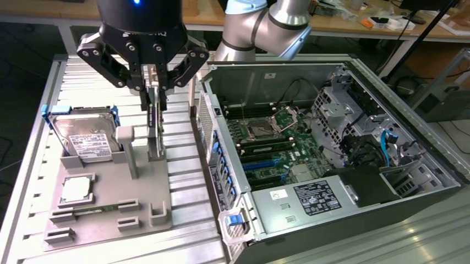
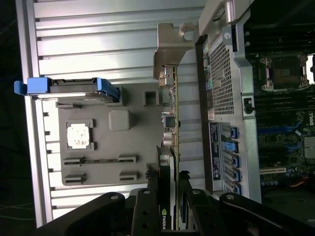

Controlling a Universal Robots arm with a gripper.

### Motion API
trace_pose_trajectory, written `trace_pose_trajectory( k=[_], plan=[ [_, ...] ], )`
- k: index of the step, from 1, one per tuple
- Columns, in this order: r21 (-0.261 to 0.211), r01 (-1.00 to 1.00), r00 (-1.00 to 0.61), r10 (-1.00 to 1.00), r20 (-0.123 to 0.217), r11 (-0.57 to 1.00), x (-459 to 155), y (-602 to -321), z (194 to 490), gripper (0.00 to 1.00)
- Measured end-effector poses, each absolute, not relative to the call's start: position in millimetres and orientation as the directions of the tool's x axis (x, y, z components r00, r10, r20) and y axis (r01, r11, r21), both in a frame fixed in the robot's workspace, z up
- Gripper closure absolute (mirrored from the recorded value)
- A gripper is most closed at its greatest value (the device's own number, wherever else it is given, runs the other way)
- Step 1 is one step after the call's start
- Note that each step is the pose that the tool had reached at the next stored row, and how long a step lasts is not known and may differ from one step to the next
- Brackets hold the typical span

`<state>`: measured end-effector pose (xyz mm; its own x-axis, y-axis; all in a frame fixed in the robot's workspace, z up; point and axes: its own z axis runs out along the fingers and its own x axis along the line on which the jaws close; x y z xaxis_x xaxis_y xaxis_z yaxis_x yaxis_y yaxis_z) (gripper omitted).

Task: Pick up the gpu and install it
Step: 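Pick up the gpu and move the gpu toward the slot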

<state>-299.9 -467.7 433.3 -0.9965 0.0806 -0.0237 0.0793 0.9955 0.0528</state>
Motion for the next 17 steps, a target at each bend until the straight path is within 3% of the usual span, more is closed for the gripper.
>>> trace_pose_trajectory(
  k=[17],
  plan=[
    [0.053,0.079,-0.996,0.081,-0.023,0.995,-285,-468,433,0.73]
  ],
)
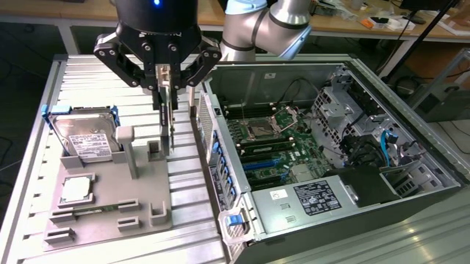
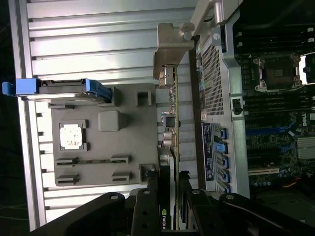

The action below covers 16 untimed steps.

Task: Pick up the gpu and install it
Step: 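Pick up the gpu and move the gpu toward the slot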

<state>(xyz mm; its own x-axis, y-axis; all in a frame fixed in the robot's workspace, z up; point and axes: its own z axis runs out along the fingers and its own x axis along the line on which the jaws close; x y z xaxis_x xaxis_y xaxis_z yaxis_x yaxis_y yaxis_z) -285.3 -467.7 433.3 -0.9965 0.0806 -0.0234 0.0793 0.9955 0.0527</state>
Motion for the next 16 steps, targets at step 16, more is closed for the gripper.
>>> trace_pose_trajectory(
  k=[16],
  plan=[
    [0.053,0.079,-0.996,0.081,-0.023,0.995,-274,-468,433,0.73]
  ],
)
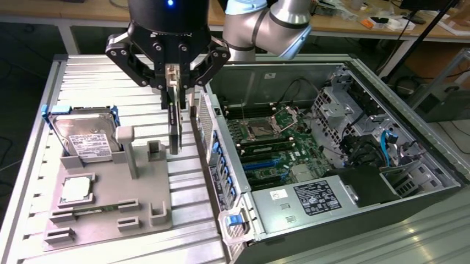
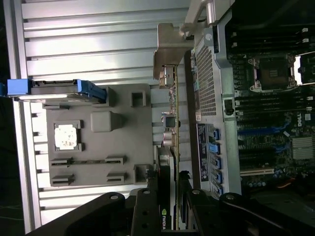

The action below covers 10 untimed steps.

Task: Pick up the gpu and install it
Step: 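Pick up the gpu and move the gpu toward the slot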

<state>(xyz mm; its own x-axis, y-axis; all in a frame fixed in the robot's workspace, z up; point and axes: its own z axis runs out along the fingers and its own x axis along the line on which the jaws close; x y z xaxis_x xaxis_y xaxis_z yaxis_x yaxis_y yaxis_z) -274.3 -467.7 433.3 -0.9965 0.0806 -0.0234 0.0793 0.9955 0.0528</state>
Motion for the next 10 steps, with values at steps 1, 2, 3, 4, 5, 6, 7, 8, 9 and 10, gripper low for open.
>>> trace_pose_trajectory(
  k=[1,2,3,4,5,6,7,8,9,10],
  plan=[
    [0.053,0.079,-0.996,0.081,-0.023,0.995,-273.6,-467.7,433.3,0.73],
    [0.053,0.079,-0.996,0.081,-0.023,0.995,-272.9,-467.7,433.3,0.73],
    [0.053,0.079,-0.996,0.081,-0.023,0.995,-272.3,-467.7,433.3,0.73],
    [0.053,0.079,-0.996,0.081,-0.023,0.995,-271.6,-467.7,433.4,0.73],
    [0.053,0.079,-0.996,0.081,-0.023,0.995,-271.0,-467.7,433.3,0.73],
    [0.053,0.079,-0.996,0.081,-0.023,0.995,-270.3,-467.7,433.3,0.73],
    [0.053,0.079,-0.996,0.081,-0.023,0.995,-269.7,-467.7,433.3,0.73],
    [0.053,0.079,-0.996,0.081,-0.023,0.995,-269.0,-467.7,433.3,0.73],
    [0.053,0.079,-0.996,0.081,-0.023,0.995,-268.4,-467.7,433.3,0.73],
    [0.053,0.079,-0.996,0.081,-0.023,0.995,-267.7,-467.7,433.3,0.73]
  ],
)
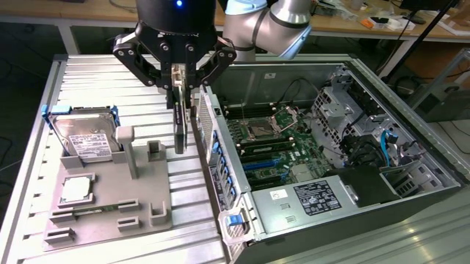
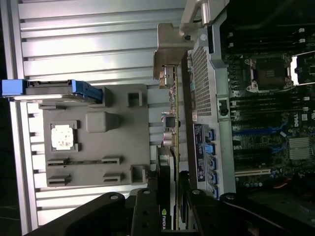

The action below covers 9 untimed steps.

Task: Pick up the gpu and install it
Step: 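Pick up the gpu and move the gpu toward the slot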

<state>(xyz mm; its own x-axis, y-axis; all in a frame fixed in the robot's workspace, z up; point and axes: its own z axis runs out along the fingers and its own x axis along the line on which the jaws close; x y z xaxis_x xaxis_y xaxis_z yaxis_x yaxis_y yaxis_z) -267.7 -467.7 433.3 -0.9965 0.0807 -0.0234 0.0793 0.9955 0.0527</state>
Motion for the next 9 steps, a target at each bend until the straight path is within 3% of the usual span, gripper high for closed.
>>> trace_pose_trajectory(
  k=[9],
  plan=[
    [0.053,0.079,-0.996,0.081,-0.023,0.995,-261.1,-467.7,433.3,0.73]
  ],
)
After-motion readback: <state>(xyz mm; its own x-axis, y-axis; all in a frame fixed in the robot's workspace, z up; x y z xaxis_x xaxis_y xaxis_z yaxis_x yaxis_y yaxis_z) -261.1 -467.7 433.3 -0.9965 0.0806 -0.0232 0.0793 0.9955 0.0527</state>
